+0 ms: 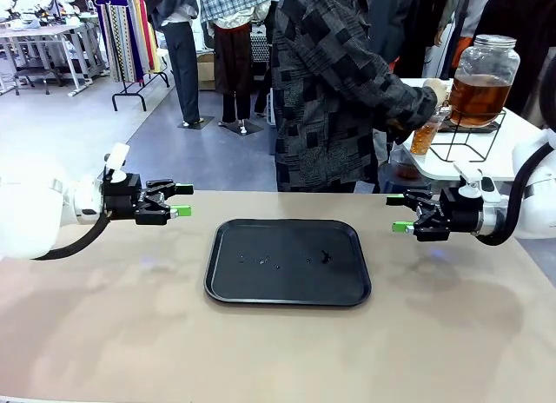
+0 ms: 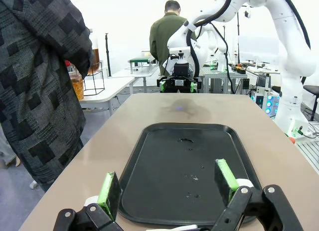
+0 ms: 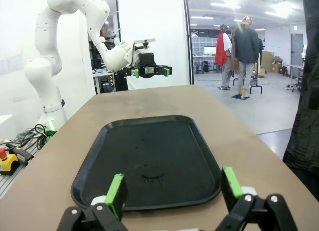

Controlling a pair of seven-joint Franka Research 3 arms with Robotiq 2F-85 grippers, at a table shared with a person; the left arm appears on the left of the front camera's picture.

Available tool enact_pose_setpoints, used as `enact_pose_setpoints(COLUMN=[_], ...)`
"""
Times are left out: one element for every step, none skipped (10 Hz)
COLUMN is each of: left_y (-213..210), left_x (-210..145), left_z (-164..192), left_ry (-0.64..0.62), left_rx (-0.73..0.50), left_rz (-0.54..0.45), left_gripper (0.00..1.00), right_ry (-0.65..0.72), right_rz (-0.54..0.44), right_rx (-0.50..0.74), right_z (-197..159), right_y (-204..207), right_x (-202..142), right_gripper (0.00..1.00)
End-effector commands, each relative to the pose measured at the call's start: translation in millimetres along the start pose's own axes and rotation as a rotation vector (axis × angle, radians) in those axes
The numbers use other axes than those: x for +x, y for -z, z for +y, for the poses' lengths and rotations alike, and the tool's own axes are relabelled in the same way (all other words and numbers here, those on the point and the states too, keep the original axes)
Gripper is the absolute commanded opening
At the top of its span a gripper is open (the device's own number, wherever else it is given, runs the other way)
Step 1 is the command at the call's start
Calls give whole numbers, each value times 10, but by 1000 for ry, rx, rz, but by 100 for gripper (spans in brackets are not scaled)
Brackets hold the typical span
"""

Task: Pour the drink into the iced cup.
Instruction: Open the gripper to release the iced cup you were holding.

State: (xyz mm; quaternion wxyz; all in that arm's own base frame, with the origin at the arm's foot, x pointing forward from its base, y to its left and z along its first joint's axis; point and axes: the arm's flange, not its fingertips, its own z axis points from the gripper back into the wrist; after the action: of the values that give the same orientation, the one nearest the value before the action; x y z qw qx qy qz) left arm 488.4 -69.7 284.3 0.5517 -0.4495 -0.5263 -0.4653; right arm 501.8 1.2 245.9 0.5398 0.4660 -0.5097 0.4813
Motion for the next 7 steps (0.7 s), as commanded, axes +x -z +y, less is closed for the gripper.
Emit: enact_pose_setpoints(left_y=[13, 13, 13, 13, 13, 13, 13], left_x=[26, 26, 26, 26, 26, 26, 26], left_z=[7, 7, 7, 7, 7, 7, 7], left_ry=[-4, -4, -4, -4, -4, -4, -4], left_rx=[1, 1, 1, 1, 1, 1, 1], left_rz=[5, 5, 5, 5, 5, 5, 5], left_gripper=[100, 100, 100, 100, 100, 100, 100], right_ry=[0, 0, 0, 0, 0, 0, 0], right_rz=[6, 6, 6, 6, 6, 6, 6], right_rx=[-1, -1, -1, -1, -1, -1, -1], right_z=[-7, -7, -7, -7, -7, -7, -7], right_y=[24, 24, 24, 24, 24, 24, 24], right_x=[35, 35, 35, 35, 35, 35, 35], right_gripper=[100, 100, 100, 100, 100, 100, 100])
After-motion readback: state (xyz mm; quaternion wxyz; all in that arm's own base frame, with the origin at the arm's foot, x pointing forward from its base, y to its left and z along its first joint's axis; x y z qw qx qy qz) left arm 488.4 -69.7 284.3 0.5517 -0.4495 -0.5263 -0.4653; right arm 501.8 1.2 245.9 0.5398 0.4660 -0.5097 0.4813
